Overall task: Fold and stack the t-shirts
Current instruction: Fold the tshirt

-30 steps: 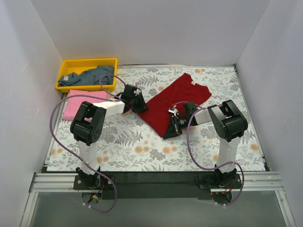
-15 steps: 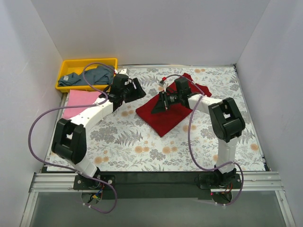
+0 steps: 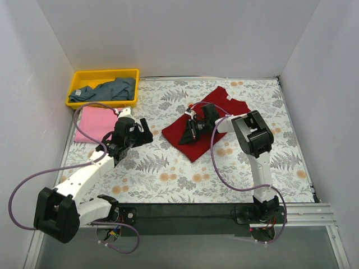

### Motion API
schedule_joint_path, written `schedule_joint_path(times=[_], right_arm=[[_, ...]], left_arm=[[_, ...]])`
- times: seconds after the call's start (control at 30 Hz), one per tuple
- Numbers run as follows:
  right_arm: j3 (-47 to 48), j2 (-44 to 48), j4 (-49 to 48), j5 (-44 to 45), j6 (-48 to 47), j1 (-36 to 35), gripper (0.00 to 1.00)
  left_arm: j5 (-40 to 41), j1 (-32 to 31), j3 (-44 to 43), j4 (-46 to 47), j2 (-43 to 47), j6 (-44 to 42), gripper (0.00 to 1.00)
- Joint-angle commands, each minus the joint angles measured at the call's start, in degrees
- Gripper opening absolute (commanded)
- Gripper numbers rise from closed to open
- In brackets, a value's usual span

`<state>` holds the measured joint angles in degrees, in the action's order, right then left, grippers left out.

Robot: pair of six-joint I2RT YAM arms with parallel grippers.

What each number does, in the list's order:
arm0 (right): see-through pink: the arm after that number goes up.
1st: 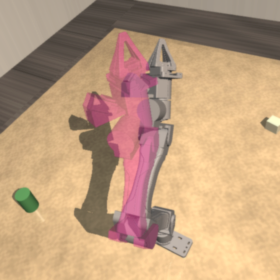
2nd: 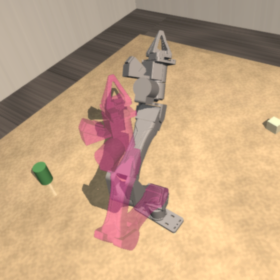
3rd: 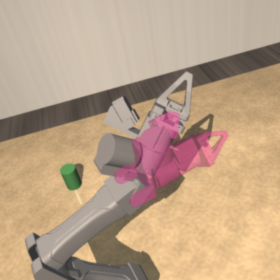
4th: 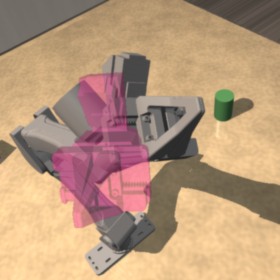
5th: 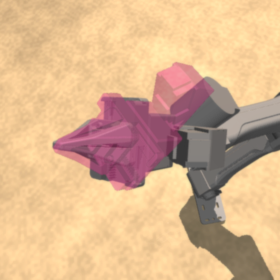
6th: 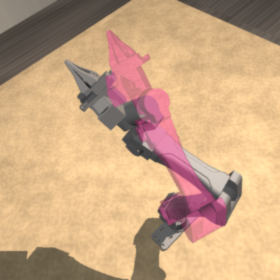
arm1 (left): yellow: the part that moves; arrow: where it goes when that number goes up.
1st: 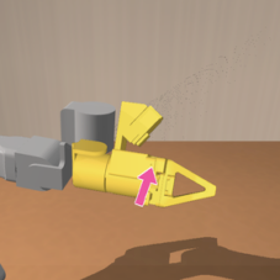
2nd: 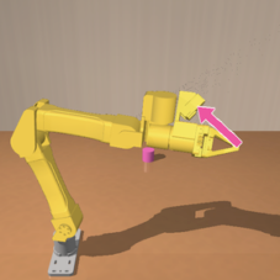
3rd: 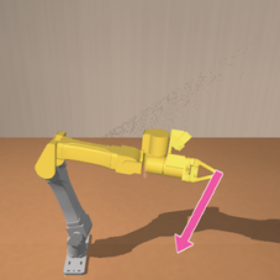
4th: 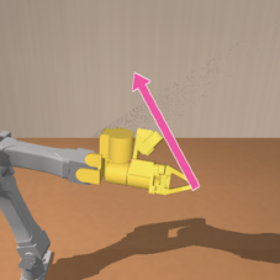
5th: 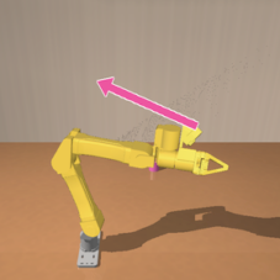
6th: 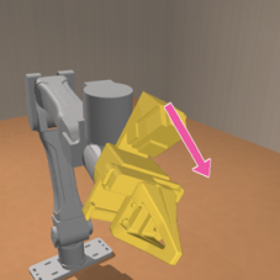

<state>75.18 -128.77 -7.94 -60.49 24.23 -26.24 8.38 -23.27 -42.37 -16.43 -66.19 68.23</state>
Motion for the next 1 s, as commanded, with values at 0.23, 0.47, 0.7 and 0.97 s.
schedule_joint_path(times=[0.23,0.47,0.7,0.97], right_arm=[[0.85,6.52,0.12,2.13,-0.85,-4.69,0.18],[-1.09,-1.91,-0.05,1.87,-3.22,-4.0,0.16],[-0.91,3.69,0.12,2.22,-4.01,-2.68,0.15],[-10.29,16.78,0.04,4.41,-6.73,6.01,0.16]], left_arm=[[4.72,0.24,2.47,3.77,3.44,-2.66,0.77],[4.45,0.24,2.73,3.68,3.7,-2.57,0.77],[3.49,0.24,2.55,3.86,2.74,-3.01,0.77],[-1.79,0.24,1.06,5.26,-0.6,-2.92,0.78]])
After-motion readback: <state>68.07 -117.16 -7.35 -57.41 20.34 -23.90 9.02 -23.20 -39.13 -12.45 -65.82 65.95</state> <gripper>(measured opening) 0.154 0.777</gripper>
